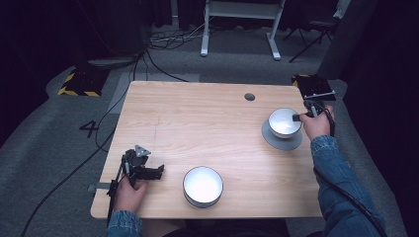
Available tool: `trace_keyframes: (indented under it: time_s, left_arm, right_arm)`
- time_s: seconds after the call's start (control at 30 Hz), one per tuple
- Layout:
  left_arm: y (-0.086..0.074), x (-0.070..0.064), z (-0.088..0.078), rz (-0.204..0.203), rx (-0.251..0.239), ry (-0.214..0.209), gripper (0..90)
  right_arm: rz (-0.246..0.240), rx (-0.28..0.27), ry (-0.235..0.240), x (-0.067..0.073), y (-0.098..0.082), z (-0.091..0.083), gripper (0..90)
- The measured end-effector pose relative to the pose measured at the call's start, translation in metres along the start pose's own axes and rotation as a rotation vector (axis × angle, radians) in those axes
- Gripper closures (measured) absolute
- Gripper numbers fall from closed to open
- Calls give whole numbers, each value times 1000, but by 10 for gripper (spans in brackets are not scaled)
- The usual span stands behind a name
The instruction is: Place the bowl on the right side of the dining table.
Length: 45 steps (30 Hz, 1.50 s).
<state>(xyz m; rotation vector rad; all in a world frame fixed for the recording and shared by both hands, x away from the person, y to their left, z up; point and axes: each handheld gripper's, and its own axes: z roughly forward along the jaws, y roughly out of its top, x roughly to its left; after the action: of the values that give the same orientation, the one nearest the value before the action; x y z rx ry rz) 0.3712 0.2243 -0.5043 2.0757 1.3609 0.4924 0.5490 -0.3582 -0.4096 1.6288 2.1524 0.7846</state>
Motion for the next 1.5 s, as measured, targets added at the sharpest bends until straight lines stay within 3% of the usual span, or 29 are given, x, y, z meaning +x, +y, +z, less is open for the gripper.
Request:
trace_keyframes:
  time_s: [0.6, 1.23, 1.43, 1.5]
  left_arm:
    - [0, 0, 0, -1, 1, -3, 4]
    - [0, 0, 0, 0, 1, 0, 4]
    - [0, 0, 0, 0, -1, 0, 4]
    - [0, 0, 0, 2, -1, 2, 4]
  right_arm:
    - [48, 28, -8, -6, -8, 15, 812]
    - [77, 11, 6, -11, -10, 21, 812]
    - [55, 2, 1, -11, -9, 21, 800]
    - [38, -6, -14, -10, -7, 20, 741]
